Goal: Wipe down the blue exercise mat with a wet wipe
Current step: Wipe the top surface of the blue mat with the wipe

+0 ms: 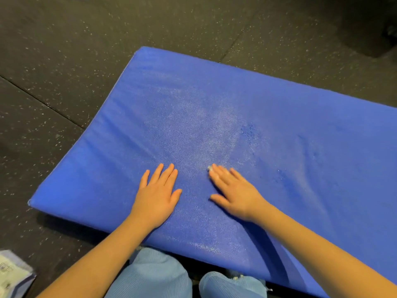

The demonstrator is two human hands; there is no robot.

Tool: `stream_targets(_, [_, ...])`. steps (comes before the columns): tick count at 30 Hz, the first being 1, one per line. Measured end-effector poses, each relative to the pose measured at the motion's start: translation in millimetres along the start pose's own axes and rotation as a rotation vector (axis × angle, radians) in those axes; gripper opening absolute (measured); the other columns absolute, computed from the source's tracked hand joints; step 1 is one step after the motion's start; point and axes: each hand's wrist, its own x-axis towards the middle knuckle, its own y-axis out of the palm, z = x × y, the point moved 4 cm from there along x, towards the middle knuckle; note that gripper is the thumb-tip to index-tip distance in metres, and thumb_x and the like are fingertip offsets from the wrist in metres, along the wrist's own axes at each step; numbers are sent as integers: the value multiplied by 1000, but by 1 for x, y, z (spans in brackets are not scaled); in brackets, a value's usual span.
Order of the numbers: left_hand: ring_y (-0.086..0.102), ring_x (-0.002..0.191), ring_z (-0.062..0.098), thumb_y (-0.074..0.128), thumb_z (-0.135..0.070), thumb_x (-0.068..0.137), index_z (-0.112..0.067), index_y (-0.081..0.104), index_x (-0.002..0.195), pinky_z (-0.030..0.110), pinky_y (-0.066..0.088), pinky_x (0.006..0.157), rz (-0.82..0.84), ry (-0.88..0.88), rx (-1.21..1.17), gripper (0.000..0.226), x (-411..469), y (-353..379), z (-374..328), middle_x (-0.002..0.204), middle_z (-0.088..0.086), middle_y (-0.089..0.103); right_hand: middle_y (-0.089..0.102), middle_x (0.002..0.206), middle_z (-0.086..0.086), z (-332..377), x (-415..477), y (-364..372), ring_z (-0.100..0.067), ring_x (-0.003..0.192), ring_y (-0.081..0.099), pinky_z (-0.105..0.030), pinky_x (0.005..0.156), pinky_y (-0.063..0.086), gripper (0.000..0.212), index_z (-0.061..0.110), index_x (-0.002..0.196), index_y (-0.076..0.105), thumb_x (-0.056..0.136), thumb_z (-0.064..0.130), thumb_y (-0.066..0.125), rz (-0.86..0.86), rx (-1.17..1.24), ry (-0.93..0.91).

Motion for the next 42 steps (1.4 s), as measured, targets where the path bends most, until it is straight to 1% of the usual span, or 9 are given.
stream_targets(4, [36, 139, 28, 19, -51, 89, -11, 50, 139, 51, 23, 111, 6, 6, -24, 71, 1, 0, 0, 148, 3, 43, -5, 162, -4, -59, 31, -16, -19, 149, -5, -34, 117, -7, 78, 15, 155, 0, 94, 62, 13, -106, 26, 375])
stream_targets(9, [-2, 148, 14, -6, -62, 75, -20, 17, 153, 38, -9, 115, 14, 17, -91, 92, 20, -4, 0, 160, -9, 5, -8, 161, -1, -24, 29, -1, -17, 148, -6, -31, 115, -11, 101, 16, 154, -1, 75, 78, -15, -20, -20, 41])
stream_targets(15, [49, 130, 28, 31, -47, 90, -10, 58, 131, 54, 31, 103, -17, 13, 42, 62, 24, 0, -2, 140, 4, 53, -6, 162, -4, -88, 57, -26, -20, 149, -6, -36, 117, -7, 71, 14, 154, 0, 99, 54, 19, -176, 46, 418])
stream_targets(19, [53, 125, 28, 35, -46, 89, -10, 62, 127, 55, 42, 97, -13, 3, 68, 59, 26, -3, -3, 136, 4, 57, -9, 161, 0, -44, 51, -9, -19, 148, -7, -32, 116, -10, 88, 15, 154, -1, 84, 68, 1, -104, 35, 115])
stream_targets(21, [54, 124, 29, 35, -46, 88, -10, 63, 125, 55, 41, 97, -9, 18, 65, 58, 29, -3, -2, 134, 5, 58, -4, 161, 0, -57, 52, -13, -19, 149, -2, -32, 115, -10, 90, 17, 154, 2, 82, 71, -2, -100, -32, 50])
stream_targets(26, [44, 134, 28, 29, -48, 90, -10, 56, 134, 51, 29, 106, -5, 89, 42, 64, 52, -12, -2, 145, 4, 47, -3, 162, -5, -105, 77, -36, -22, 149, -2, -38, 118, -4, 71, 12, 154, 3, 99, 53, 22, -220, 71, 451])
stream_targets(31, [5, 149, 21, 0, -60, 79, -18, 24, 152, 45, 2, 118, 43, 83, -58, 87, 80, -16, -14, 160, -6, 12, -3, 161, -3, -80, 70, -27, -21, 149, -1, -36, 118, -7, 89, 15, 154, 3, 84, 68, 2, -105, -51, 87])
stream_targets(37, [44, 133, 33, 31, -45, 90, -6, 57, 131, 54, 30, 106, -9, 122, -8, 63, 86, -15, -14, 142, 7, 51, -3, 162, -6, -140, 90, -58, -23, 149, -2, -39, 119, -1, 69, 12, 154, 4, 101, 50, 26, -184, 40, 457])
stream_targets(42, [25, 145, 25, 14, -54, 86, -11, 41, 144, 49, 16, 115, 24, 167, -20, 78, 125, -35, -21, 155, 2, 31, 3, 161, -5, -106, 85, -47, -25, 148, 6, -38, 119, -1, 79, 11, 154, 11, 92, 60, 11, -80, -165, -3])
